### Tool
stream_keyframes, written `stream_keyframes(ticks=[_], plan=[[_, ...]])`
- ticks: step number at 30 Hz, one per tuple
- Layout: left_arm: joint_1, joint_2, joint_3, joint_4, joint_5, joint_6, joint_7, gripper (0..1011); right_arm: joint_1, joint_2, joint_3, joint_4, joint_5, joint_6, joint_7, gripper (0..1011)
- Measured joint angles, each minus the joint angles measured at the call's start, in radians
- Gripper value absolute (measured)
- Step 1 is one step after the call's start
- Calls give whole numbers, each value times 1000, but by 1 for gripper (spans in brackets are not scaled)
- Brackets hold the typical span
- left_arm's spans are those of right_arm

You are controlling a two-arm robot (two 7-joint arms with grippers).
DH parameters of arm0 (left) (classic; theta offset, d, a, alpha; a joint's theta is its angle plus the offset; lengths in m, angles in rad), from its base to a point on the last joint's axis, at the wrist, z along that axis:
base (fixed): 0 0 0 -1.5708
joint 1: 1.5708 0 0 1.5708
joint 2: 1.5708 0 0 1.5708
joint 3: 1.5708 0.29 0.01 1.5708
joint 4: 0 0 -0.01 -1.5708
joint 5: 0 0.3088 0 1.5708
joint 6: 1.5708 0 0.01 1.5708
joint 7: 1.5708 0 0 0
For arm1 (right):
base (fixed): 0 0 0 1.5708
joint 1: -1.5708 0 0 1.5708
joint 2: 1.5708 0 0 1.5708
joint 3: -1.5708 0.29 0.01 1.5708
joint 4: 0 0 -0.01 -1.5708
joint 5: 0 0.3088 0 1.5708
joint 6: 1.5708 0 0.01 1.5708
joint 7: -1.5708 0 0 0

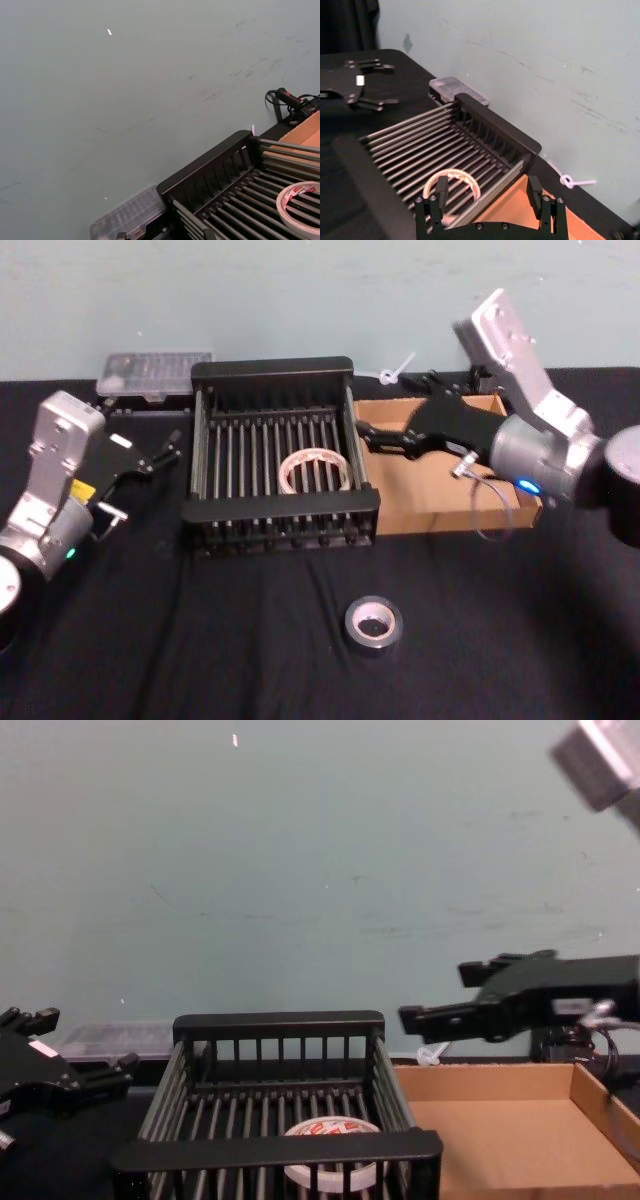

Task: Pick up the white tape and place it into the black box , Pick up the silver tape and place it into the brown box.

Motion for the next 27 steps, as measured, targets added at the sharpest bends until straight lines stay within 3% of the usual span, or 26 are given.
stream_keyframes(ticks=[8,12,21,27], plan=[[0,0,0,0,0,0,0,1001,-106,114,44,-164,66,51,28,1002],[0,0,0,0,0,0,0,1001,-153,150,49,-212,94,73,37,1002],[0,0,0,0,0,0,0,1001,-227,197,31,-244,155,132,57,1002],[0,0,0,0,0,0,0,1001,-238,211,-1,-235,170,151,66,1002]])
